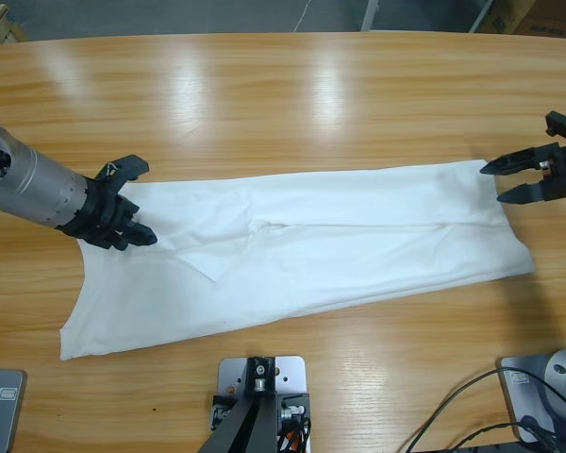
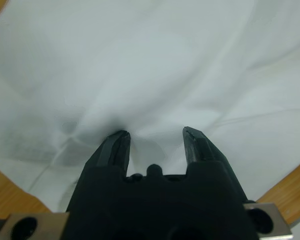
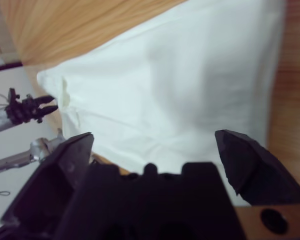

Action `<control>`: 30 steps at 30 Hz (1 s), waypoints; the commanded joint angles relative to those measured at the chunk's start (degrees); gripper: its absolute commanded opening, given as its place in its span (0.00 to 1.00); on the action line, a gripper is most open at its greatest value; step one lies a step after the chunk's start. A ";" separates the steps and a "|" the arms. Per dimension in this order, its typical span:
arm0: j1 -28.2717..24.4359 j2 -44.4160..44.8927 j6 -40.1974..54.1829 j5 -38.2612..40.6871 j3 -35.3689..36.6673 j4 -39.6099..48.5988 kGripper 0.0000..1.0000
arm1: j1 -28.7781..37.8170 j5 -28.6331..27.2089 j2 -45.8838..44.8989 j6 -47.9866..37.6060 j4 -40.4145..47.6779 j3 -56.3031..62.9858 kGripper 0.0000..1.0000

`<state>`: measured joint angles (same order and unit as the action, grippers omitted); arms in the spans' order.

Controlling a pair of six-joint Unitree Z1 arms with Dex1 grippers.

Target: Fold clothes

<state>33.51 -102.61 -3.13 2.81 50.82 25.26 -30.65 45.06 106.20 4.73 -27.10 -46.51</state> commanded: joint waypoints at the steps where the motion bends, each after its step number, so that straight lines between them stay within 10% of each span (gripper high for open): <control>1: -1.34 1.55 0.85 1.32 -1.99 -0.09 0.43 | -1.69 -12.05 0.43 2.23 -7.51 -6.24 0.99; 30: 2.26 -1.19 -1.32 2.11 3.87 0.00 0.43 | -2.83 -8.41 7.57 -2.94 0.56 0.35 0.98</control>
<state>33.94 -101.38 -3.13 4.13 53.21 25.26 -33.60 36.05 110.88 2.85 -28.09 -49.88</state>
